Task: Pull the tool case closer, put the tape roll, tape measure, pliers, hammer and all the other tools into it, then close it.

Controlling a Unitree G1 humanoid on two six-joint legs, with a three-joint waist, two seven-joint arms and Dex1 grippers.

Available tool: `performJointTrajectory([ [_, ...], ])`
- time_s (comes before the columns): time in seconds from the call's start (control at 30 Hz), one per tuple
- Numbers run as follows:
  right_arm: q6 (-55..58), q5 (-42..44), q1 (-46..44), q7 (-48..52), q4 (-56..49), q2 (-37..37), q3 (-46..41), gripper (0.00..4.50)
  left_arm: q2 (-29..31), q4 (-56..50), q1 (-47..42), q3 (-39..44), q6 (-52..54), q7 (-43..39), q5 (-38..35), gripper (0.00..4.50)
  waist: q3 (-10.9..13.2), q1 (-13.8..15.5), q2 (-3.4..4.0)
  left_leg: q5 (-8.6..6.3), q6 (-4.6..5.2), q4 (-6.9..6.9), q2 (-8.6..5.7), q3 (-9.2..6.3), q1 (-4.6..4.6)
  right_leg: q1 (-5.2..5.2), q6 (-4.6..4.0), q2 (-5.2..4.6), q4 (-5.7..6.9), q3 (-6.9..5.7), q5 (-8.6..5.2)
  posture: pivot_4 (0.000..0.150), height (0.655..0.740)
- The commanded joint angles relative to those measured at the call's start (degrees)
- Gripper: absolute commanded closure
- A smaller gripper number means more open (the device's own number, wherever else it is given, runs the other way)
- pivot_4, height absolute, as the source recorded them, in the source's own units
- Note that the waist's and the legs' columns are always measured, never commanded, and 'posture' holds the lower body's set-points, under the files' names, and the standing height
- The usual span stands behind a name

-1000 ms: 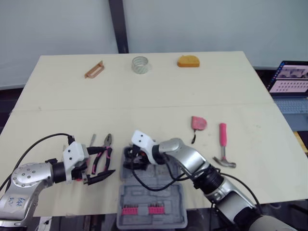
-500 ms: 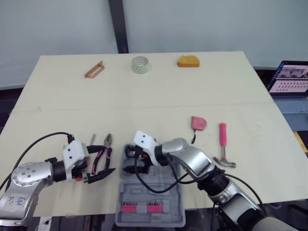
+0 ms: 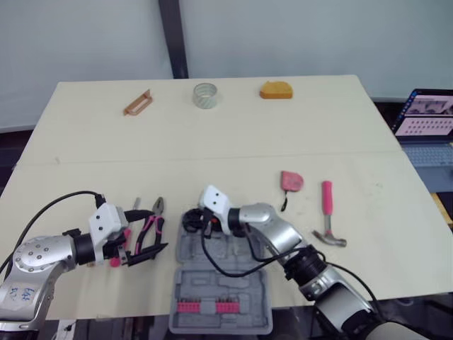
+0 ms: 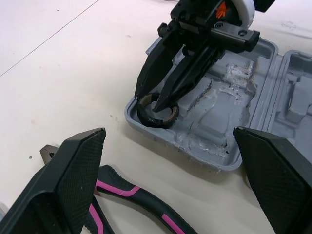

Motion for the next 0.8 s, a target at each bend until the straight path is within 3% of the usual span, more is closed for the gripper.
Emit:
performJointTrajectory([
  [0.03,-2.20,-0.54,-0.16,0.65,0.47,1.14,-0.50,3.46,0.11,-0.96,-0.03,1.29,0.19,0.33,-1.02,0.00,0.00,0.03,0.00,0.00,0.00,0.00,0.00,0.00,0.00,0.00,0.00,0.00,0.00,0.00,0.00,0.150,0.7400],
  [0.8,-5.14,-11.39,0.53,0.59,12.60,0.31,4.01,3.46,0.14,-0.89,-0.97,0.85,0.94,0.62,-0.86,0.00,-0.07,-0.41,0.03,0.00,-0.01,-0.03,0.04,0.02,0.15,0.07,-0.02,0.03,0.05,0.07,-0.01,0.150,0.7400],
])
